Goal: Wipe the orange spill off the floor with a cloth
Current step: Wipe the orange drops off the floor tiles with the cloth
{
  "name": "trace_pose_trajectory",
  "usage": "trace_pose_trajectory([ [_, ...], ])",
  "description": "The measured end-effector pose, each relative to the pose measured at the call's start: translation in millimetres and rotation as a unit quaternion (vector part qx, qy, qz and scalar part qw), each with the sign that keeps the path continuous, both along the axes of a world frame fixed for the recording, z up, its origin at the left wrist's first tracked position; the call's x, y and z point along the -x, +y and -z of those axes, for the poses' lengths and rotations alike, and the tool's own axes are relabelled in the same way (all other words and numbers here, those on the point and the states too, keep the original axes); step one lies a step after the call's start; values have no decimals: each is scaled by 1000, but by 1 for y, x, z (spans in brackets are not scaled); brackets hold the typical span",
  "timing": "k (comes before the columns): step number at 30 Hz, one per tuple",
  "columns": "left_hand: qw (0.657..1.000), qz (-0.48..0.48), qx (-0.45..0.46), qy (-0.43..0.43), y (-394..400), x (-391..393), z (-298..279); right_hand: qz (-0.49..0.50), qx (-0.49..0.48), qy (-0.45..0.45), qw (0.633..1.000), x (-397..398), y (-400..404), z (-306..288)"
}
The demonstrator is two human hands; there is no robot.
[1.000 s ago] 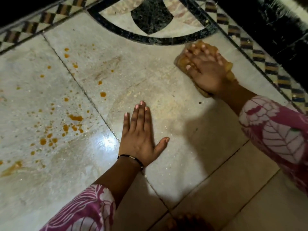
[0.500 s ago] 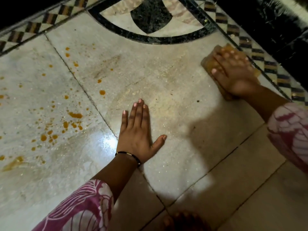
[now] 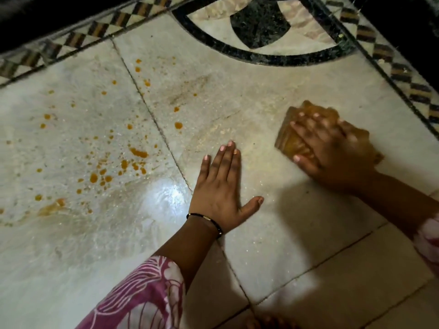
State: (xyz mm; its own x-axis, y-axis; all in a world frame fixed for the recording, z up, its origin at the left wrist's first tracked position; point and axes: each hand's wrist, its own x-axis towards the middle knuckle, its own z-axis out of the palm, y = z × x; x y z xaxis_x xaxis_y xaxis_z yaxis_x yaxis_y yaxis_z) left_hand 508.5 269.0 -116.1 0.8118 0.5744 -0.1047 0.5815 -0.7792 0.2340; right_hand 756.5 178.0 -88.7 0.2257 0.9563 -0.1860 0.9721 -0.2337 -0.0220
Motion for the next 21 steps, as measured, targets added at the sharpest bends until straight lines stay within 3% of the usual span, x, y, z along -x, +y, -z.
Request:
trace_pose_trajectory([
  [3, 1000, -2, 3, 2, 1, 2, -1, 99, 4, 33, 995, -5, 64, 0],
  [5, 1000, -3, 3, 5, 1, 4, -1, 110, 14, 40, 993, 7, 112, 0],
  [9, 999, -41, 21, -10, -1, 10, -8, -85, -1, 14, 996, 74, 140, 4],
  [14, 999, -43, -11, -22, 0, 86, -10, -245, 2, 22, 969, 82, 83, -1],
  [17, 999, -43, -30, 2, 9, 116, -3, -225, 14, 16, 974, 48, 102, -12],
  [21, 999, -42, -19, 12, 10, 116, -1, -136, 26, 9, 990, 34, 194, -12],
])
